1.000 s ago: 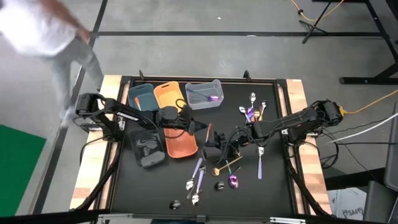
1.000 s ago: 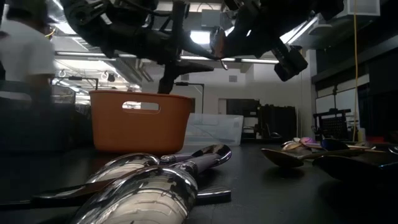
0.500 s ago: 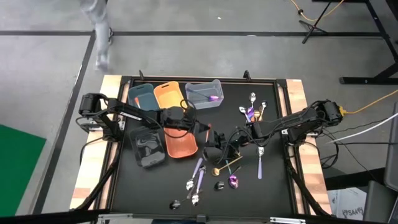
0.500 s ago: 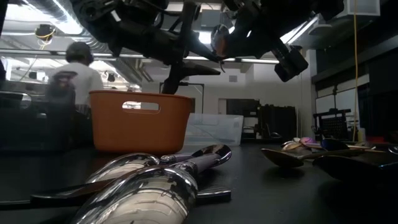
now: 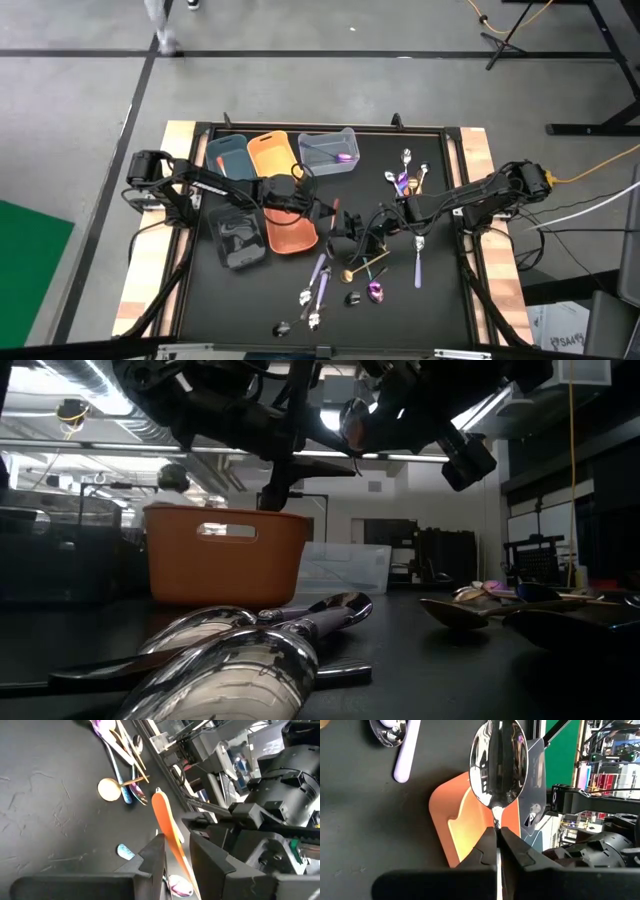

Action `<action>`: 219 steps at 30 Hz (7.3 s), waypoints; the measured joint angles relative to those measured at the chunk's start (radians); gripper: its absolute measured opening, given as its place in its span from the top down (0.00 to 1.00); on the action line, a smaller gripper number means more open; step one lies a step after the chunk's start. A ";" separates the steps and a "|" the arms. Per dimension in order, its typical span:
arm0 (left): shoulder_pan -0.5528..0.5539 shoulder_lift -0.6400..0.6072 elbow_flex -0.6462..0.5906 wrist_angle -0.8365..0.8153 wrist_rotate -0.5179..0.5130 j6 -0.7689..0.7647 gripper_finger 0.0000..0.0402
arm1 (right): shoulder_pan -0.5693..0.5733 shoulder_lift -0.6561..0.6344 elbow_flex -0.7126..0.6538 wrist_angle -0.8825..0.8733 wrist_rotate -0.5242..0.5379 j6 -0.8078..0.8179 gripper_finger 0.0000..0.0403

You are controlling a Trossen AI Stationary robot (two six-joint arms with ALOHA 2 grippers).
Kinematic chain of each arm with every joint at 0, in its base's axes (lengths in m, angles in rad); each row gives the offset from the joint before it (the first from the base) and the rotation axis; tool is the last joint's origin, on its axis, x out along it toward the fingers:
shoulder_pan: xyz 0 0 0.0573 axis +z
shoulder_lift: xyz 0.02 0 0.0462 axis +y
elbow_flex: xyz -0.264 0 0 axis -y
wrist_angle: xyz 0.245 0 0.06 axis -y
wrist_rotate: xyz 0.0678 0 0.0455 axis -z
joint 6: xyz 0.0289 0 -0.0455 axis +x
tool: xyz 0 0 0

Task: Sort silverware by color (type)
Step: Put the orange spoon into the blue bin, then put the purple spoon into the orange bin

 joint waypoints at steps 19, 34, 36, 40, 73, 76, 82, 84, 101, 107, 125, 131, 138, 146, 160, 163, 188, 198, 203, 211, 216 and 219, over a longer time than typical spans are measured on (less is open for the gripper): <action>-0.004 0.000 0.000 -0.047 0.043 -0.106 0.79 | 0.000 0.000 0.000 -0.001 -0.015 -0.002 1.00; -0.011 -0.001 0.002 -0.033 0.038 -0.157 0.98 | 0.000 0.002 -0.001 -0.005 -0.015 -0.008 1.00; -0.011 -0.002 0.002 -0.031 0.037 -0.157 0.99 | 0.000 0.002 -0.001 -0.005 -0.015 -0.008 1.00; -0.011 -0.002 0.002 -0.031 0.037 -0.157 0.99 | 0.000 0.002 -0.001 -0.005 -0.015 -0.008 1.00; 0.375 -0.286 -0.002 -0.245 0.061 0.278 0.99 | -0.005 -0.188 0.000 0.073 0.562 0.234 0.82; 0.460 -0.390 -0.002 -0.330 0.045 0.343 0.99 | -0.015 -0.219 0.000 0.068 0.648 0.317 0.82; 0.605 -0.591 -0.002 -0.537 -0.022 0.466 0.99 | -0.065 -0.237 0.000 0.008 0.728 0.441 0.82; 0.651 -0.663 -0.002 -0.615 -0.064 0.499 0.99 | -0.086 -0.237 0.000 -0.023 0.727 0.471 0.82; 0.716 -0.991 -0.262 -0.989 -0.361 0.466 0.99 | -0.249 -0.237 0.000 -0.176 0.513 0.816 0.82; 0.716 -1.018 -0.414 -0.852 -0.379 0.392 0.99 | -0.279 -0.237 0.000 -0.280 0.465 0.833 0.82; 0.716 -1.017 -0.492 -0.873 -0.379 0.322 0.94 | -0.335 -0.236 0.000 -0.354 0.279 0.938 0.82; 0.716 -1.017 -0.492 -0.905 -0.379 0.321 0.90 | -0.335 -0.236 0.000 -0.355 0.279 0.938 0.82; 0.716 -1.017 -0.492 -0.905 -0.380 0.281 0.83 | -0.335 -0.236 0.000 -0.404 0.280 1.007 0.82; 0.716 -1.018 -0.492 -0.897 -0.378 0.302 0.79 | -0.334 -0.236 0.000 -0.587 0.337 1.342 0.82; 0.716 -1.097 -0.492 -0.774 -0.326 0.385 0.79 | -0.495 -0.236 -0.001 -0.945 0.159 1.961 0.82; 0.715 -1.106 -0.492 -0.769 -0.295 0.385 0.79 | -0.524 -0.236 -0.006 -0.942 0.098 1.968 0.82; 0.708 -1.108 -0.492 -0.772 -0.273 0.411 0.79 | -0.543 -0.235 -0.287 -0.709 0.066 2.046 0.82; 0.708 -1.108 -0.492 -0.772 -0.274 0.410 0.79 | -0.543 -0.235 -0.319 -0.703 0.072 2.046 0.82; 0.708 -1.108 -0.492 -0.772 -0.274 0.410 0.79 | -0.543 -0.235 -0.322 -0.693 0.072 2.046 0.82; 0.708 -1.108 -0.491 -0.773 -0.274 0.410 0.79 | -0.543 -0.235 -0.322 -0.676 0.072 2.046 0.82; 0.708 -1.108 -0.491 -0.773 -0.274 0.409 0.79 | -0.543 -0.235 -0.322 -0.676 0.072 2.046 0.82; 0.707 -1.108 -0.491 -0.773 -0.274 0.409 0.79 | -0.543 -0.228 -0.322 -0.676 0.072 2.046 0.82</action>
